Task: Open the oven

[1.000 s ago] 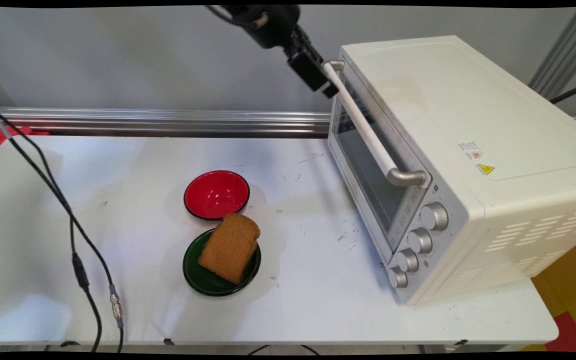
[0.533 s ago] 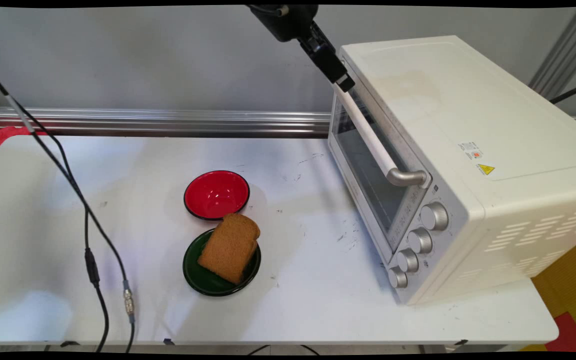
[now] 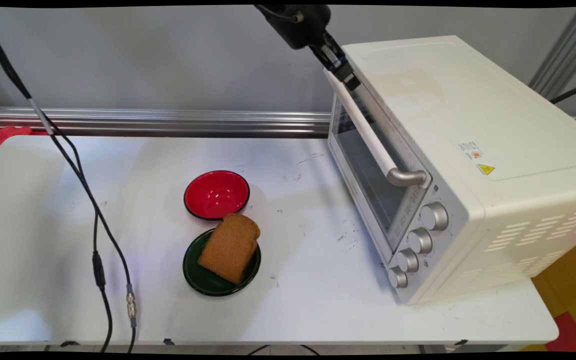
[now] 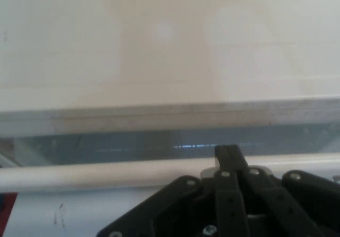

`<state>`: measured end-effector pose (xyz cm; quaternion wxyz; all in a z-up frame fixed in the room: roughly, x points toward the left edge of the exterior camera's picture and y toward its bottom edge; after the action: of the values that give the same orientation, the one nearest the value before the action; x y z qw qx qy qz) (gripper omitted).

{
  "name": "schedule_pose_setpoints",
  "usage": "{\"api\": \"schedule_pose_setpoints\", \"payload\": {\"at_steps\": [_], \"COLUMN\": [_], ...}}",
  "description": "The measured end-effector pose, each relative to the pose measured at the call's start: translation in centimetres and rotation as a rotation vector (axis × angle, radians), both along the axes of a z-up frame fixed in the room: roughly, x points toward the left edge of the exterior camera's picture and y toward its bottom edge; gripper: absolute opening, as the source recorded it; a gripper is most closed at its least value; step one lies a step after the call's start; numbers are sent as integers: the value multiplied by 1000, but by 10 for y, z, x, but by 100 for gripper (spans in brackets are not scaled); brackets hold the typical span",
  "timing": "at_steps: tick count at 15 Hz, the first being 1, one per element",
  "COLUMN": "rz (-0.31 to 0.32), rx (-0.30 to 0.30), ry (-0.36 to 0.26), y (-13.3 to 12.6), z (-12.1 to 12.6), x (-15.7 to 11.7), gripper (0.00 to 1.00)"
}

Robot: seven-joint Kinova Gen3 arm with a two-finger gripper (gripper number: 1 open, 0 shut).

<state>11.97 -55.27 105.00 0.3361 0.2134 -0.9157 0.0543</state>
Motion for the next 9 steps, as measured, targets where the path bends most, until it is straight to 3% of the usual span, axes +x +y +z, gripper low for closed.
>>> {"api": "schedule_pose_setpoints", "payload": {"at_steps": [9], "rz": [-21], "rx": [9], "ry": [27], "y": [-13], "z": [-24], "x": [-14], "gripper": [0]}}
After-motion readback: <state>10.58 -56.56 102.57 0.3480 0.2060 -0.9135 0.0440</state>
